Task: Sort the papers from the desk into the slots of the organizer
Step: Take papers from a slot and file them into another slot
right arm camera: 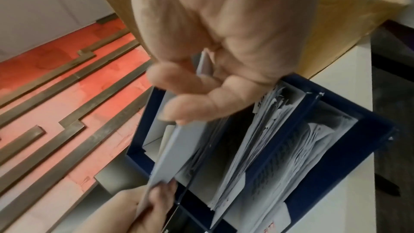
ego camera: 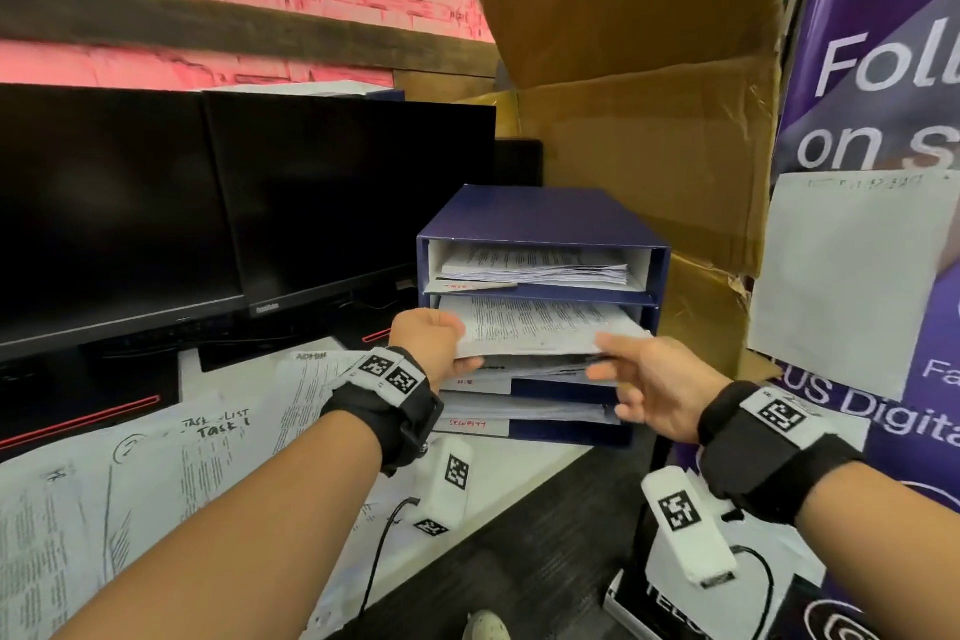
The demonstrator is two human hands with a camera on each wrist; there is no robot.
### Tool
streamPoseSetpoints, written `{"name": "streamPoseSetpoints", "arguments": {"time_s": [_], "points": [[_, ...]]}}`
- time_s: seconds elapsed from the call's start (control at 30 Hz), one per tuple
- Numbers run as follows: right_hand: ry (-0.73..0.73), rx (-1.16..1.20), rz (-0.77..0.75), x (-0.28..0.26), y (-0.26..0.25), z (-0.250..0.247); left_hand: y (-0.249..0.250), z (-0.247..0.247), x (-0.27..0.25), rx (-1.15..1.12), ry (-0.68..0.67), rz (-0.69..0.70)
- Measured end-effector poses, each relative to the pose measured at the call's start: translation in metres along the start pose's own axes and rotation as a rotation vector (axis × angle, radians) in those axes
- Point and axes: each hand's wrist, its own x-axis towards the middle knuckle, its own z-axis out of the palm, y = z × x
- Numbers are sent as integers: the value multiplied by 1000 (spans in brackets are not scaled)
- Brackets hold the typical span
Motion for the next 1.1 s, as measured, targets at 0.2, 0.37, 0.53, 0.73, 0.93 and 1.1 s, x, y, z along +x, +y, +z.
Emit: {"name": "streamPoseSetpoints", "arguments": {"time_s": [0.2,0.37,0.53,0.73,0.93,1.1], "points": [[-3,410,-20,5,-10,15,-3,10,-4,-70,-61,52],[45,-77,-186,9,-6,27,-9,3,-8,567,23,437],[127,-1389,-532,21,-2,15,-12,6,-3,993,-201,426],[47,-1638,-464,23,0,24,-15,-1,3,1170,-258,561],[-67,-1473,-678,21,24,21,-30,-24,1,1364,-327,666],[-40,-1813,-707,30,48,21,-41,-12,9,1628,-541,447]]}}
